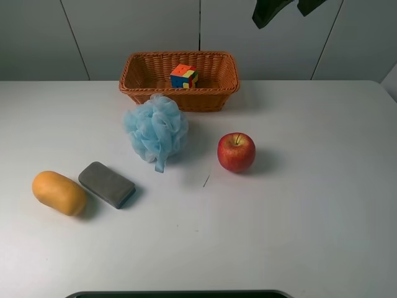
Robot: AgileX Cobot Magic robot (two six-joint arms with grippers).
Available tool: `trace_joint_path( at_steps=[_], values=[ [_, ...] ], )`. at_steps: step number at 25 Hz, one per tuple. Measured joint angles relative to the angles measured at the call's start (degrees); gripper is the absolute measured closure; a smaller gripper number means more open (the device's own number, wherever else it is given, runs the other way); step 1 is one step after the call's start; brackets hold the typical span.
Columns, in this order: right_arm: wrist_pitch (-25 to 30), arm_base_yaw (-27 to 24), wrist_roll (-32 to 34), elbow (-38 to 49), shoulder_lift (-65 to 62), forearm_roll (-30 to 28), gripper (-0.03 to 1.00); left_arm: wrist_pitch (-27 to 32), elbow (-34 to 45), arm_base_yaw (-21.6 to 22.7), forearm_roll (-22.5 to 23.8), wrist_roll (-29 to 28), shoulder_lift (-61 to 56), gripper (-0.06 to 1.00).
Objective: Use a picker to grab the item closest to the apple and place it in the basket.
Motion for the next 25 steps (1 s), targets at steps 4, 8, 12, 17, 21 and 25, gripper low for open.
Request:
trace_joint_path(
  at_steps=[4,8,12,17,21,25],
  values=[
    [0.11,0.09,0.64,10.73,-11.88,0.0,0.27,0.0,0.0,0.0,0.0,0.0,0.0,0.22],
    [0.11,0.22,1.71,19.91,-23.01,0.0,0.27,0.0,0.0,0.0,0.0,0.0,0.0,0.22],
    [0.21,0.22,2.66,28.42,-33.76,0.0,0.27,0.0,0.0,0.0,0.0,0.0,0.0,0.22],
    [0.21,0.22,4.44,38.79,-47.45,0.0,0.27,0.0,0.0,0.0,0.0,0.0,0.0,0.22],
    [0.35,-2.51,6.57,47.23,-58.47,0.42,0.27,0.0,0.0,0.0,0.0,0.0,0.0,0.22],
    [-1.97,-8.63,7.42,54.05,-68.64,0.42,0.27,0.0,0.0,0.0,0.0,0.0,0.0,0.22]
  ],
)
